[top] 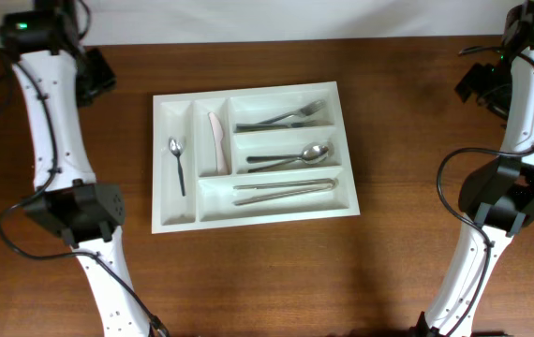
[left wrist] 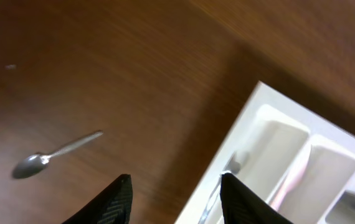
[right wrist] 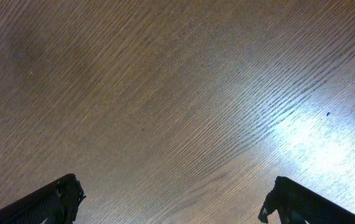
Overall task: Pack container
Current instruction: 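Carry the spoon into the left compartment and open the left gripper, then move the left gripper down to the remaining silver spoon on the table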
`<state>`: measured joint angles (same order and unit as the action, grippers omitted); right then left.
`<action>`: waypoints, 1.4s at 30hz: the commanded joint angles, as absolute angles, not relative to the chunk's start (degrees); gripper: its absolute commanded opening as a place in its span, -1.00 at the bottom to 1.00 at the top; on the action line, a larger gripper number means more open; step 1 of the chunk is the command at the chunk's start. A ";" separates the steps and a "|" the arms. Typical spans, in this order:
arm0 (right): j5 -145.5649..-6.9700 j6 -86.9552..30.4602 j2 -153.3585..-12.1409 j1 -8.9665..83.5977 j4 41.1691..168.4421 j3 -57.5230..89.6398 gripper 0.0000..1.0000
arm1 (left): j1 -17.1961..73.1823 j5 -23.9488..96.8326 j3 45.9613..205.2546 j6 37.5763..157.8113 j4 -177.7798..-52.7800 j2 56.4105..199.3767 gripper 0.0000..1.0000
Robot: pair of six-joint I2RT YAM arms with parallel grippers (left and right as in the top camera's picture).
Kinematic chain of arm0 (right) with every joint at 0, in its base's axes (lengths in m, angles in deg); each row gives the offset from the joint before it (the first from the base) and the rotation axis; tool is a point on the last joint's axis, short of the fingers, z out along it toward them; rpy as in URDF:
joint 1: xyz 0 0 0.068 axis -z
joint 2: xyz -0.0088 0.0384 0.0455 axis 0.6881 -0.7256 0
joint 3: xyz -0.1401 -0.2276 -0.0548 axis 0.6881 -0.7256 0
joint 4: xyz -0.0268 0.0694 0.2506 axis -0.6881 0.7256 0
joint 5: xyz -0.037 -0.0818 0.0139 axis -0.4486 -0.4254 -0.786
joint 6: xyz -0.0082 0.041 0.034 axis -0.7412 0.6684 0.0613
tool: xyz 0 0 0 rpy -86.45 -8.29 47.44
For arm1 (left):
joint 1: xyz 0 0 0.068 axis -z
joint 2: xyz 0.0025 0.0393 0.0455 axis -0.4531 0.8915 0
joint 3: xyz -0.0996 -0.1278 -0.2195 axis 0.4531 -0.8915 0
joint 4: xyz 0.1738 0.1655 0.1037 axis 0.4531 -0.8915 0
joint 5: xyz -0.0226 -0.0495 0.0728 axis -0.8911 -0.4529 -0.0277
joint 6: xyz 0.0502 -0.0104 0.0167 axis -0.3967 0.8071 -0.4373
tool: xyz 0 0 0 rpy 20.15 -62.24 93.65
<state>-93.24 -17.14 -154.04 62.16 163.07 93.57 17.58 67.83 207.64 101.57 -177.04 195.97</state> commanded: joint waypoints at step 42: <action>-93.35 -17.25 -151.94 62.24 163.04 94.73 0.98 | 7.15 74.60 138.18 113.31 -143.01 165.56 -0.13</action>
